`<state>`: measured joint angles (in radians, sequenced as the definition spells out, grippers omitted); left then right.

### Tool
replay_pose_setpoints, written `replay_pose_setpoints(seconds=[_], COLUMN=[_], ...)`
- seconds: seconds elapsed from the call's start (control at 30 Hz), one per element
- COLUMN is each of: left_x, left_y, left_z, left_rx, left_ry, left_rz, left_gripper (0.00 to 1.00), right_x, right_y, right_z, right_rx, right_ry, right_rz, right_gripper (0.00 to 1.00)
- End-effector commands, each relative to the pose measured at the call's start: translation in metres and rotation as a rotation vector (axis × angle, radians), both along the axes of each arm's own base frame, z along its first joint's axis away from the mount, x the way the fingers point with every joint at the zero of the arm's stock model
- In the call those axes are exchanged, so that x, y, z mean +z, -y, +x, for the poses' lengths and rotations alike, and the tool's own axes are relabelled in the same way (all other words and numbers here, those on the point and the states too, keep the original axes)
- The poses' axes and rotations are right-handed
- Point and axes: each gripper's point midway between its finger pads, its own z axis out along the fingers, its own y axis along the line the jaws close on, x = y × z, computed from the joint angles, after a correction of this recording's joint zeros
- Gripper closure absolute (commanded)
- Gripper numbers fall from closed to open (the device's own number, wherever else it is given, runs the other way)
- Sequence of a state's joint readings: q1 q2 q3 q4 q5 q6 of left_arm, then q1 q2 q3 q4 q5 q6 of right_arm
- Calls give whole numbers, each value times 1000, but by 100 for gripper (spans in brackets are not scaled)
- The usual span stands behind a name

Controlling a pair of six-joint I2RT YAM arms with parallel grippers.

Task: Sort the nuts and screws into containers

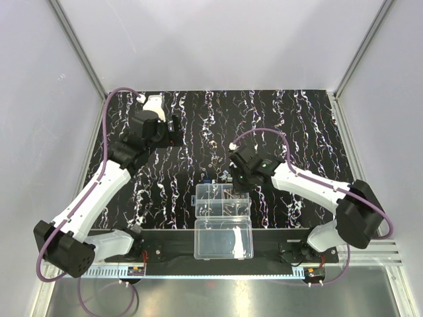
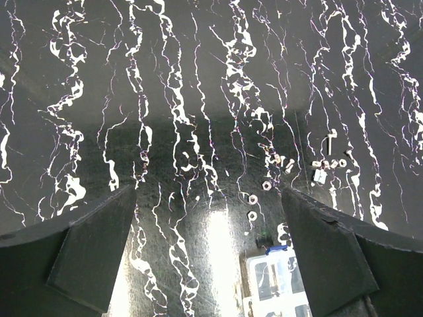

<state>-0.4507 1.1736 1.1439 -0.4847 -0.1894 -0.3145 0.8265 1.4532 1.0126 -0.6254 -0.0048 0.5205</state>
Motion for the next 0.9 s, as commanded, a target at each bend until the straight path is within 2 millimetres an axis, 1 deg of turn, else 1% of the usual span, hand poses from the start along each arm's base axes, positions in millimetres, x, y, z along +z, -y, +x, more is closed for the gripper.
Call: replay_pose_setpoints(seconds=[0.0, 0.03, 0.07, 0.13, 0.17, 0.27, 0.37, 0.4, 0.43, 0.47, 0.53, 0.57, 0.6, 0.67, 0.7, 0.73, 0.77, 0.8, 0.83, 0.87], left_x=[27, 27, 27, 27, 28, 28, 27, 27, 27, 27, 27, 26, 26, 26, 27, 27, 27, 27, 27, 27], left_y=[7, 6, 6, 5, 5, 5, 4, 4, 4, 4, 3, 3, 3, 3, 2, 2, 2, 2, 2, 2], left_z=[2, 2, 3, 2, 3, 3, 3, 3, 3, 3, 3, 3, 3, 3, 3, 3, 3, 3, 3, 3], left_rx=[-20, -17, -14, -14, -11, -9, -7, -9, -6, -8, -3, -4, -2, -2, -2, 1, 2, 2, 2, 0], left_ry=[62, 62, 63, 62, 65, 64, 64, 63, 63, 62, 63, 62, 62, 62, 63, 64, 64, 65, 66, 63], left_rz=[-44, -43, -42, -39, -40, -38, -35, -35, -34, -32, -30, -27, -27, -27, -25, -26, -26, -26, -26, -24], left_gripper=[1, 1, 1, 1, 1, 1, 1, 1, 1, 1, 1, 1, 1, 1, 1, 1, 1, 1, 1, 1], right_x=[5, 0, -2, -6, -12, -21, -19, -17, -15, -13, -11, -10, -10, -8, -2, 4, 10, 17, 35, 41], right_y=[-27, -29, -32, -34, -33, -31, -32, -33, -35, -35, -38, -39, -40, -38, -39, -36, -30, -29, -31, -23], right_z=[-9, -11, -15, -18, -20, -24, -23, -22, -20, -20, -21, -22, -23, -24, -20, -12, -9, -3, 13, 28], right_rx=[77, 88, 107, 126, 130, 140, 138, 138, 141, 146, 161, 170, 188, 199, 207, 190, 173, 155, 119, 69], right_ry=[-9, -21, -29, -37, -51, -66, -64, -58, -53, -49, -55, -61, -61, -55, -33, 4, 19, 41, 105, 148], right_rz=[88, 76, 73, 59, 41, 12, 9, 13, 19, 20, 30, 33, 39, 33, 31, 9, -16, -23, -25, -58], right_gripper=[100, 100, 100, 100, 100, 100, 100, 98, 94, 87, 77, 64, 57, 50, 48, 47, 46, 40, 39, 38])
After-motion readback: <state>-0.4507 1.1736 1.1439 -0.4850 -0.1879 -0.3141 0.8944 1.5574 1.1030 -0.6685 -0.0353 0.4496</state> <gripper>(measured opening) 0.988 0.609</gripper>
